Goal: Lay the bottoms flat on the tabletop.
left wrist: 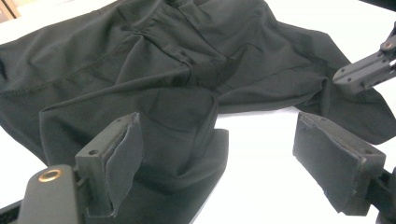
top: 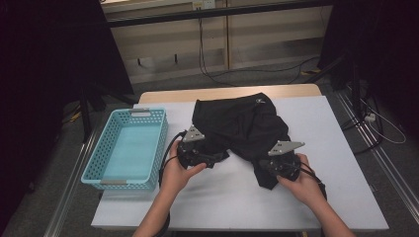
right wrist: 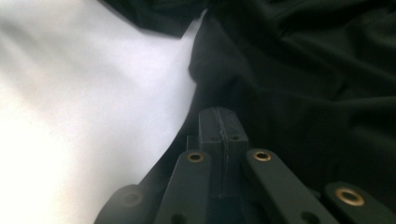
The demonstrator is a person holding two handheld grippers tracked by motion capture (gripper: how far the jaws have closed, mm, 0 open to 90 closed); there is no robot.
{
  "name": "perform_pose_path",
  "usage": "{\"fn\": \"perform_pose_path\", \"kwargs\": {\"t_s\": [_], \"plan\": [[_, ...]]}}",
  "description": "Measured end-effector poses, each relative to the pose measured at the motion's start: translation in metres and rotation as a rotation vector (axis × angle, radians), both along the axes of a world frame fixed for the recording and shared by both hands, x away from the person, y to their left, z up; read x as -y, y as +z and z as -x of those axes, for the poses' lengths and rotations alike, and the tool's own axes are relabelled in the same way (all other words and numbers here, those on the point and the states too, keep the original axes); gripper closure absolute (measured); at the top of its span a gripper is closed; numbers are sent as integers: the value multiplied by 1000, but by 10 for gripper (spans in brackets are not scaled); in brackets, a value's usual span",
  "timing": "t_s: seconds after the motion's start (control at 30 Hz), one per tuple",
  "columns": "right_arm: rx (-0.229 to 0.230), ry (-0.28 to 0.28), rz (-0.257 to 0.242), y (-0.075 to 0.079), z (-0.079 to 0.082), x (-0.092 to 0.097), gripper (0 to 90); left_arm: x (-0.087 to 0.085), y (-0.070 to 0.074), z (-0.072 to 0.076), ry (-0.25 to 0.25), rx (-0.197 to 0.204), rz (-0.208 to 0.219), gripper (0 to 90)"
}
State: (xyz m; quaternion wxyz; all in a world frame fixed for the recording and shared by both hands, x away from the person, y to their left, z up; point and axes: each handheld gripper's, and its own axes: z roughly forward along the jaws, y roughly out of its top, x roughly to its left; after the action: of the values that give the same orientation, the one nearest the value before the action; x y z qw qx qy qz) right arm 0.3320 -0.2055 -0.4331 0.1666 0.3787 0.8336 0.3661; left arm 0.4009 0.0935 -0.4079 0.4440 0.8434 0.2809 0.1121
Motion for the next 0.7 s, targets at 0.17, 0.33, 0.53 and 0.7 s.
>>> {"fn": "perform_pose_path", "kwargs": {"t_s": [0.17, 0.33, 0.53, 0.7], "plan": [[-58, 62, -33, -7, 4, 4, 698, 0, -1, 0, -2, -4, -7, 165], [-49, 133, 62, -19, 7, -13, 590, 0, 0, 0, -1, 1, -1, 165], [-1, 130, 113, -19, 8, -22, 869, 0, -1, 0, -4, -3, -9, 165], [-37, 98, 78, -15, 2, -19, 891, 0, 0, 1, -4, 0, -8, 165]]}}
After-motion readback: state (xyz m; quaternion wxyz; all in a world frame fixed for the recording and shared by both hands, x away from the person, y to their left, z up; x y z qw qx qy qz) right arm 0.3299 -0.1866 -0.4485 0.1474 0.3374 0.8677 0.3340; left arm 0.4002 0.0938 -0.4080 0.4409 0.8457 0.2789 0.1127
